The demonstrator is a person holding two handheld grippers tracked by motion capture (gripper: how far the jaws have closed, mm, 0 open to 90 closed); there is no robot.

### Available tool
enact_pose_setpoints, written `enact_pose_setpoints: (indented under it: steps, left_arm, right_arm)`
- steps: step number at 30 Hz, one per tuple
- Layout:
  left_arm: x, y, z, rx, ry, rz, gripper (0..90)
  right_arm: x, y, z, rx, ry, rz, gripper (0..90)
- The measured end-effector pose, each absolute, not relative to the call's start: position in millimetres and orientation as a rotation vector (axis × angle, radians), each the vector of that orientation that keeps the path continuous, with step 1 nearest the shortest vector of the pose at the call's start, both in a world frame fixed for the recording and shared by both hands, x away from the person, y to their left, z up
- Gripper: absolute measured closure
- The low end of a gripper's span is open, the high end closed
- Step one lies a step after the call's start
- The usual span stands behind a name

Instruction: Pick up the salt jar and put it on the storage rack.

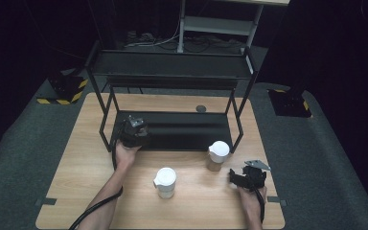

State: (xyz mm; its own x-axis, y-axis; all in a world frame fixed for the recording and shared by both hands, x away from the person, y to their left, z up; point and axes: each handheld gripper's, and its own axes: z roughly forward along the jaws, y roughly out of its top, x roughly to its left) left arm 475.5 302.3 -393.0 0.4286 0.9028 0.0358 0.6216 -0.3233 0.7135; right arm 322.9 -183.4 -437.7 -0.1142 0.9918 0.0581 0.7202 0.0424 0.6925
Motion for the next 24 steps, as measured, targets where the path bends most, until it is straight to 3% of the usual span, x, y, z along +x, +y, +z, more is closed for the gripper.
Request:
enact_pose_setpoints:
  steps: [24]
  left_arm:
    - [474.7,306.1,-396.4,2.046,1.271,0.575,30.7]
  right_arm:
    - [322.9,-183.4,-437.6,1.721,1.886,0.817,12.3]
